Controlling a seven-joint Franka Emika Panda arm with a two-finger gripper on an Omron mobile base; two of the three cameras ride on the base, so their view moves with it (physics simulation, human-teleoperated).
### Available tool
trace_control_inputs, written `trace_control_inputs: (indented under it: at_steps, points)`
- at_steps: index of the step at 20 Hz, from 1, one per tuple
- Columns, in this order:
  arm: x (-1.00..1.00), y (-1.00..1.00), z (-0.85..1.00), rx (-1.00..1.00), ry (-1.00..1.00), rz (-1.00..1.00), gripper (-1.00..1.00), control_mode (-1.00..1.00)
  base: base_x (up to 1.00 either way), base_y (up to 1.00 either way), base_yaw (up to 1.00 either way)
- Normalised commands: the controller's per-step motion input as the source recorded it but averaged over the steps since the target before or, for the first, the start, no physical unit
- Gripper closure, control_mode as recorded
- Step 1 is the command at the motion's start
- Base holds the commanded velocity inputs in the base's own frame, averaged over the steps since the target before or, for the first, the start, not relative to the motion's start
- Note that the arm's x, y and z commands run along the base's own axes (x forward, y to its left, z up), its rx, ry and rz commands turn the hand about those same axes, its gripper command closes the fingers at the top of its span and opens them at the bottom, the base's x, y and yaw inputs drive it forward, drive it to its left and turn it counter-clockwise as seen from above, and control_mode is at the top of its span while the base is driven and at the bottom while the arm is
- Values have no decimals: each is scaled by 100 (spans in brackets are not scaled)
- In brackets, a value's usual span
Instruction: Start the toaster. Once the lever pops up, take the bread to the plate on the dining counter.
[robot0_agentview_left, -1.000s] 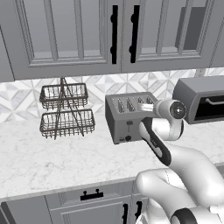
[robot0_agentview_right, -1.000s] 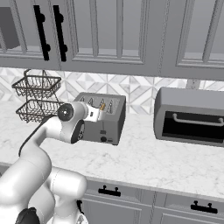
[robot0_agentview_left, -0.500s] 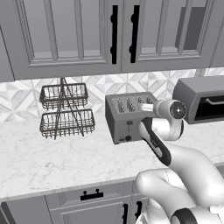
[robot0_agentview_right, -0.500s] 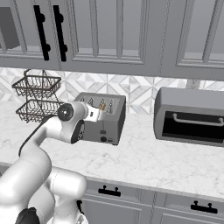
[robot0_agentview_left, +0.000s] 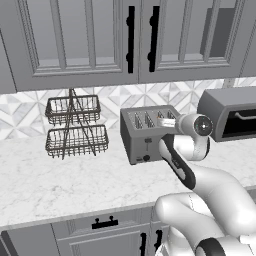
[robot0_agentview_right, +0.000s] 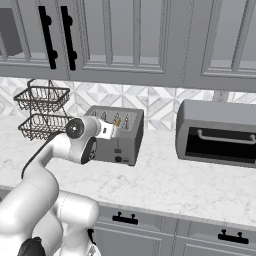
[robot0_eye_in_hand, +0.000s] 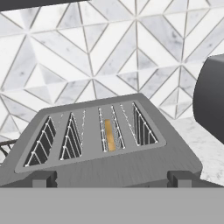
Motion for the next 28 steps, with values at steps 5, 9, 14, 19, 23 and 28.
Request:
trace_control_inputs:
  at_steps: [5, 9, 14, 19, 23, 28]
  points:
    - [0, 0, 0, 0, 0, 0, -100, -100, 0, 0, 0]
    - [0, 0, 0, 0, 0, 0, -100, -100, 0, 0, 0]
    - [0, 0, 0, 0, 0, 0, -100, -100, 0, 0, 0]
    - [0, 0, 0, 0, 0, 0, -100, -100, 0, 0, 0]
    - [0, 0, 0, 0, 0, 0, -100, -100, 0, 0, 0]
    - [0, 0, 0, 0, 0, 0, -100, -100, 0, 0, 0]
